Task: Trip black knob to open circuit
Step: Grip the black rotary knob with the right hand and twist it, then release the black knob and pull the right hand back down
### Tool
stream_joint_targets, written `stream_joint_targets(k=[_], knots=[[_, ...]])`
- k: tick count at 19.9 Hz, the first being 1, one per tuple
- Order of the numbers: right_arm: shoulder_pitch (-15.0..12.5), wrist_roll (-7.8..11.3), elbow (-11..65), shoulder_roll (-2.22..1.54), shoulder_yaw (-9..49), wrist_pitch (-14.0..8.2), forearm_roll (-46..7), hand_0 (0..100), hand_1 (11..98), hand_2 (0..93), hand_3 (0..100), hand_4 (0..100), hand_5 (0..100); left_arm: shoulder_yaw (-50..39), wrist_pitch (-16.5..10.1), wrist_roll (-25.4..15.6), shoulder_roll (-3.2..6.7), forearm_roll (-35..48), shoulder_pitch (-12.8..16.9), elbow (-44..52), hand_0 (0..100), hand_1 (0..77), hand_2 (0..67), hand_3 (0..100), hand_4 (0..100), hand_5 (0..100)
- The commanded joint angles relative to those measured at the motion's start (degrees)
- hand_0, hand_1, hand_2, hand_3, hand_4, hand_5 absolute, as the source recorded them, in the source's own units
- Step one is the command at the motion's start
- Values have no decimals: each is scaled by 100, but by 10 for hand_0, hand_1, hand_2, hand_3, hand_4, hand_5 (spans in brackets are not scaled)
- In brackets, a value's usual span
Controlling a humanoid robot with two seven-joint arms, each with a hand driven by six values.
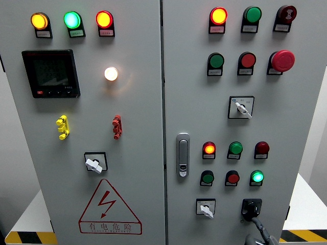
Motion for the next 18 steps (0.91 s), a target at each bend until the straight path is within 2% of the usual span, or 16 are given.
stream_joint_targets(k=[1, 2, 8, 11, 14, 18], knots=[[1, 7, -53, 9, 77, 5, 1, 1000, 676, 0, 938, 1000, 1000, 0, 0, 0, -1, 0, 0, 0, 0, 0, 195, 262, 99, 86], [1, 7, -71, 0, 103, -4, 1, 1000, 675, 0, 938, 1000, 1000, 0, 0, 0, -1, 0, -8, 0, 0, 0, 195, 262, 99, 86], [-17, -1, -97, 9, 192, -4, 1, 1000, 671, 0, 937, 1000, 1000, 0, 0, 0, -1, 0, -8, 0, 0, 0, 195, 262, 99, 86], [-17, 7, -88, 53, 209, -4, 1, 1000, 668, 0, 937, 1000, 1000, 0, 0, 0, -1, 0, 0, 0, 0, 0, 195, 262, 99, 86], [-34, 16, -53, 53, 209, -22, -8, 1000, 667, 0, 936, 1000, 1000, 0, 0, 0, -1, 0, 0, 0, 0, 0, 195, 262, 99, 86], [-218, 25, 113, 53, 236, -22, -87, 1000, 646, 0, 923, 1000, 1000, 0, 0, 0, -1, 0, 0, 0, 0, 0, 195, 262, 99, 86]])
